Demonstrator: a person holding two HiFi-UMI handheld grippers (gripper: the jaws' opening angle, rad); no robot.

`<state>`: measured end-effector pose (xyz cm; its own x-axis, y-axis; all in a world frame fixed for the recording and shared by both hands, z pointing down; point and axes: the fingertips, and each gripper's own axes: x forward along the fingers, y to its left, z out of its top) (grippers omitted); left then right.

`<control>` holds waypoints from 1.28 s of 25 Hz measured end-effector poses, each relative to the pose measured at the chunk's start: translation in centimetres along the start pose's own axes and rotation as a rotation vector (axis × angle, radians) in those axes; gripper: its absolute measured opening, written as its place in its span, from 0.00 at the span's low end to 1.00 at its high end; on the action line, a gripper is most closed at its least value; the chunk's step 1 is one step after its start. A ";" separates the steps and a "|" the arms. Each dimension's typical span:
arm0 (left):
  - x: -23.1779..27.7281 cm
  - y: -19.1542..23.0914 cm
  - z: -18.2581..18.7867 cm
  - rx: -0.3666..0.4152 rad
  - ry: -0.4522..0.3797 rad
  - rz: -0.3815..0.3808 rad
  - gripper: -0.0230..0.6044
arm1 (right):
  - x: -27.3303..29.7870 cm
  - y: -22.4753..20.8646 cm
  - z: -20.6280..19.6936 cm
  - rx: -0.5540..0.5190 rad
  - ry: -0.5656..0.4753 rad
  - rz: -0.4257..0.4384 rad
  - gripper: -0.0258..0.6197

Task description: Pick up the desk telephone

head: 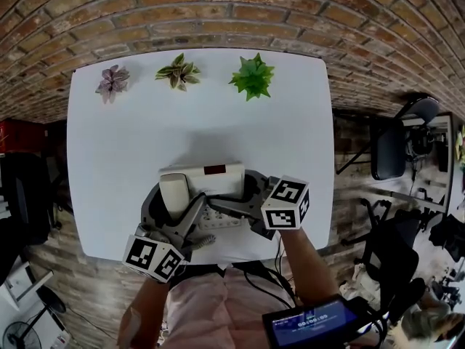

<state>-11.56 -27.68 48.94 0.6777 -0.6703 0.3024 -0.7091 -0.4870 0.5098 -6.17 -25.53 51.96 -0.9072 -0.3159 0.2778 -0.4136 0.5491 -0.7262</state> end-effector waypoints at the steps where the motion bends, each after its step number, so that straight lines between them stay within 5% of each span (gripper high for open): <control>1: 0.0 0.0 0.0 0.000 -0.001 0.000 0.64 | 0.0 0.1 0.0 -0.001 -0.006 0.010 0.48; 7: -0.6 -0.4 -0.2 0.002 0.046 -0.074 0.73 | -0.1 0.1 0.1 0.009 -0.036 0.027 0.45; 15: -3.0 1.1 -4.3 -0.213 0.221 -0.232 0.79 | 0.1 0.6 0.1 -0.002 -0.048 0.067 0.44; 24: -1.9 -0.8 -4.9 -0.260 0.267 -0.381 0.79 | -0.4 1.2 0.3 0.005 -0.111 0.094 0.42; 32: -2.0 -1.1 -4.4 -0.174 0.266 -0.351 0.69 | -0.9 1.7 0.2 -0.032 -0.098 0.055 0.42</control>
<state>-11.28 -23.32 51.29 0.9131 -0.3037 0.2721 -0.4004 -0.5420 0.7388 -6.04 -24.48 50.32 -0.9174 -0.3577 0.1746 -0.3673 0.5916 -0.7177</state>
